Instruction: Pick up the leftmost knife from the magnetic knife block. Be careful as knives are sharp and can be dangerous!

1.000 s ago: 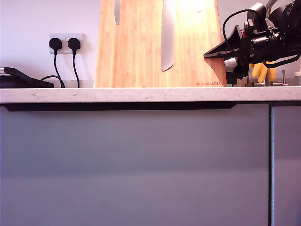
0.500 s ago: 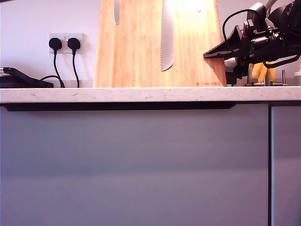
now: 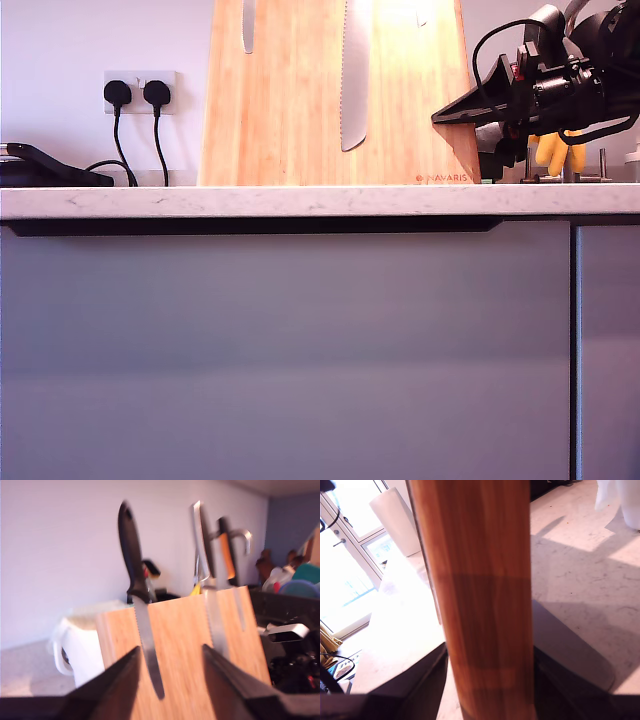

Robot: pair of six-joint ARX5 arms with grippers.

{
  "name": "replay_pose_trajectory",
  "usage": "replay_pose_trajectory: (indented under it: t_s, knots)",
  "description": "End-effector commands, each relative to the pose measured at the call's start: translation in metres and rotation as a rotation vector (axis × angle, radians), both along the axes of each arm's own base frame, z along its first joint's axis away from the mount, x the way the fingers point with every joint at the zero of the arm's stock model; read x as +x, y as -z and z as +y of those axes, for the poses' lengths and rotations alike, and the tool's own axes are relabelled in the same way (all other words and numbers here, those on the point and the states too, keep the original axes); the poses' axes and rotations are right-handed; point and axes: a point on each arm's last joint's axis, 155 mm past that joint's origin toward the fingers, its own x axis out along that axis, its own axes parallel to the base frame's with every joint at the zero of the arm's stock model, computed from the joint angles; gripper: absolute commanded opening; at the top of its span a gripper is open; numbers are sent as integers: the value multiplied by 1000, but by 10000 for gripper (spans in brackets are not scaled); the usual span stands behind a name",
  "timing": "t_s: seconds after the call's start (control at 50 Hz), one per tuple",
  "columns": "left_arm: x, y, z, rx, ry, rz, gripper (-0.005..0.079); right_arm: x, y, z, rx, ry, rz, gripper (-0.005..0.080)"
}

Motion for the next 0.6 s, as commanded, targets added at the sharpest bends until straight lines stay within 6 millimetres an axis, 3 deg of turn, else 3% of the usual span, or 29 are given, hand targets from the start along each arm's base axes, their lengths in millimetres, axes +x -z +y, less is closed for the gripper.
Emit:
replay_pose_trajectory:
  t_s: [0.0,0.22,0.58]
  knots:
    - [5,-10,-7,17,1,-31,592,-2,-5,10,-7,-9,-15,-13]
    - [27,-37,-20,47,10,-33,595,-1,-5,10,-12,-2,-17,-13]
    - [74,-62,-38,49,26,-6,607,-1,-5,10,-14,-3,-25,-13]
